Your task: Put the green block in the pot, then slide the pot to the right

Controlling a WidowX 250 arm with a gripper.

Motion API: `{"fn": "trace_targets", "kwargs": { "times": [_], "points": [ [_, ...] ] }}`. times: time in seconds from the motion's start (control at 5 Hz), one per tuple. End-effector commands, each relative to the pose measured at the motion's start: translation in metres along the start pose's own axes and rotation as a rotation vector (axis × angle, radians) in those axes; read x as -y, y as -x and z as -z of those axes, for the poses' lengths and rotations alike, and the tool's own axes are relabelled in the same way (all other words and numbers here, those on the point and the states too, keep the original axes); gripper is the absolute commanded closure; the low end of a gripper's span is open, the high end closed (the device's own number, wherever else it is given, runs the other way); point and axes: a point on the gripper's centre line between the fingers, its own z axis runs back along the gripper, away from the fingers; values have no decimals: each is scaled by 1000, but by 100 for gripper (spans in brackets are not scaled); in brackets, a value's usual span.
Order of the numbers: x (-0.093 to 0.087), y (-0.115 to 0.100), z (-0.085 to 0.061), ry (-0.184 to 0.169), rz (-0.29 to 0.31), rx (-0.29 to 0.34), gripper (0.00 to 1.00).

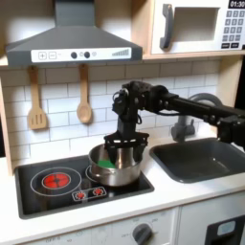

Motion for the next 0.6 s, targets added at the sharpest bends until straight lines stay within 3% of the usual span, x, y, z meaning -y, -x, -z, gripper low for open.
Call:
{"fn": "trace_targets", "kwargs": {
  "times": [0.0, 0.4],
  "points": [
    [11, 7, -5, 4, 10, 7, 0],
    [10, 7, -4, 4, 9, 6, 0]
  ]
}}
